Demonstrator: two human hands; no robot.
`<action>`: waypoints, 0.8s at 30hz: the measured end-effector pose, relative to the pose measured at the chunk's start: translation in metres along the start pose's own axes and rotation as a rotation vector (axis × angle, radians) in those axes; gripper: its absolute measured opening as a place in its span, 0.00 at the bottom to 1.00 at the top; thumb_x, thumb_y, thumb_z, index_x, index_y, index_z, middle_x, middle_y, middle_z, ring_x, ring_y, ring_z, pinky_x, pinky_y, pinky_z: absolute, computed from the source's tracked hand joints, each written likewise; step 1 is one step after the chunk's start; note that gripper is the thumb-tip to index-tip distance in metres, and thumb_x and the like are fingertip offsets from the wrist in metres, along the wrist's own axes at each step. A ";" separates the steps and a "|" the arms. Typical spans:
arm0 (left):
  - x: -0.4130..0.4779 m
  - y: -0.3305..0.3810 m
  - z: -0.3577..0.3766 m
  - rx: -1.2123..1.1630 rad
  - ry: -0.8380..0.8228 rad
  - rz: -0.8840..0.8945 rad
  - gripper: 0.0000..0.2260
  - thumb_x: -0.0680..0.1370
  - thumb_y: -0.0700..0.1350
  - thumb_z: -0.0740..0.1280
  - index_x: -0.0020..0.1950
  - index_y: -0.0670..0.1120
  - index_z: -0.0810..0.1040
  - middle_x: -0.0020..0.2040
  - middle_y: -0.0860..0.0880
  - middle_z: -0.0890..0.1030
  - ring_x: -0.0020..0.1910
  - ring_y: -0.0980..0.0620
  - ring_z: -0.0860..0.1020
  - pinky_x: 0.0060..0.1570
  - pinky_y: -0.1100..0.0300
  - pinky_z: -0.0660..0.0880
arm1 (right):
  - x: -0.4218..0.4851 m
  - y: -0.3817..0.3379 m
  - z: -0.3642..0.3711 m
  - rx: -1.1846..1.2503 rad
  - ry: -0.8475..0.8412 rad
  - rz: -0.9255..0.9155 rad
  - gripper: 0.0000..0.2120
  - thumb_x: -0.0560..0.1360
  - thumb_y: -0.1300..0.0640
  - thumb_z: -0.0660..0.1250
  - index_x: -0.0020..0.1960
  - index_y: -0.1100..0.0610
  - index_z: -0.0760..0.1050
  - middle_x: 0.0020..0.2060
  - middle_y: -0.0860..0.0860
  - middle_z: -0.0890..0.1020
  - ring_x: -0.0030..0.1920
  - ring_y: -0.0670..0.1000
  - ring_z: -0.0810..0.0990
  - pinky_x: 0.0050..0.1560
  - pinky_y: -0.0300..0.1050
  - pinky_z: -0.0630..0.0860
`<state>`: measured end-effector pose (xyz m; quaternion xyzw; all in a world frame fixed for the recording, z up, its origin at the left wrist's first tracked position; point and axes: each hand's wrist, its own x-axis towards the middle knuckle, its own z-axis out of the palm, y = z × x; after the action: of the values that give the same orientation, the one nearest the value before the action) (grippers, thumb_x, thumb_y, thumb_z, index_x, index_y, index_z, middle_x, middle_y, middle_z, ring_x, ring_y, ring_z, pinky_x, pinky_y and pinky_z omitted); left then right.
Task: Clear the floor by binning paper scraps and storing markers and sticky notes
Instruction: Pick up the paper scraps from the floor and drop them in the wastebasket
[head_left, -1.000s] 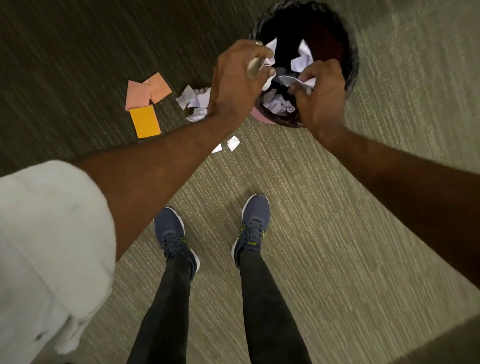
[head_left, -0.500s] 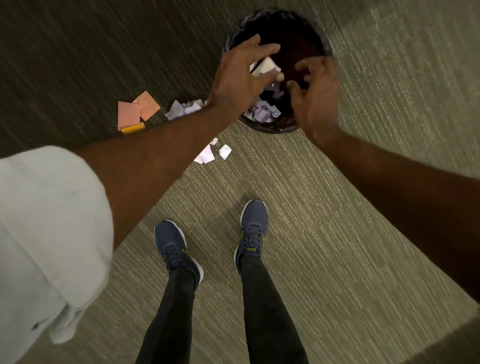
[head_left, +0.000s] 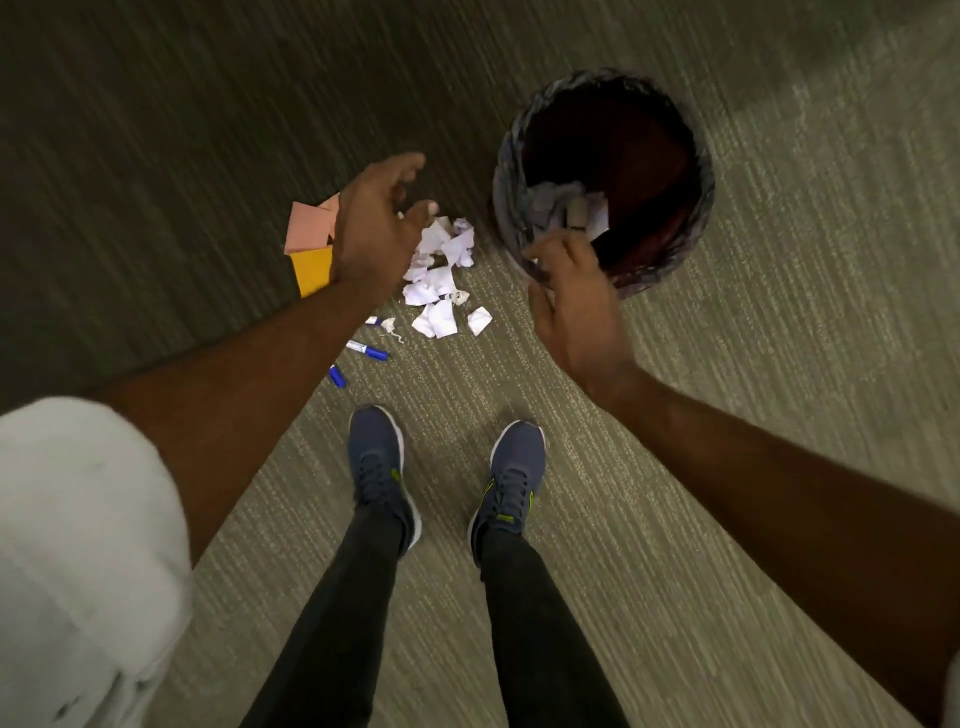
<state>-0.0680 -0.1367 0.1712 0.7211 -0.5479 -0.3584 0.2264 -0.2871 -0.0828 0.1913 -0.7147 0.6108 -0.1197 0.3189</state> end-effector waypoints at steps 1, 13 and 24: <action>-0.005 -0.012 -0.001 0.016 -0.014 -0.026 0.21 0.77 0.39 0.71 0.70 0.44 0.76 0.64 0.45 0.80 0.63 0.50 0.78 0.65 0.57 0.76 | -0.005 -0.001 0.010 -0.018 -0.046 -0.016 0.15 0.79 0.64 0.64 0.65 0.60 0.73 0.65 0.55 0.72 0.61 0.54 0.77 0.61 0.47 0.77; -0.044 -0.148 0.026 0.272 -0.309 -0.068 0.19 0.77 0.40 0.70 0.69 0.44 0.77 0.67 0.43 0.78 0.68 0.45 0.75 0.70 0.57 0.68 | -0.007 0.028 0.133 -0.176 -0.318 0.212 0.25 0.75 0.58 0.72 0.71 0.55 0.71 0.69 0.56 0.70 0.65 0.59 0.76 0.68 0.49 0.73; -0.052 -0.262 0.102 0.366 -0.462 -0.201 0.23 0.76 0.37 0.72 0.70 0.45 0.75 0.74 0.44 0.67 0.72 0.46 0.70 0.74 0.61 0.64 | 0.033 0.083 0.260 -0.191 -0.480 0.362 0.47 0.74 0.50 0.76 0.82 0.53 0.50 0.80 0.56 0.53 0.80 0.58 0.55 0.79 0.48 0.58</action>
<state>0.0115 -0.0029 -0.0687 0.6999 -0.5663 -0.4288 -0.0742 -0.2002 -0.0376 -0.0659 -0.6290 0.6438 0.1689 0.4017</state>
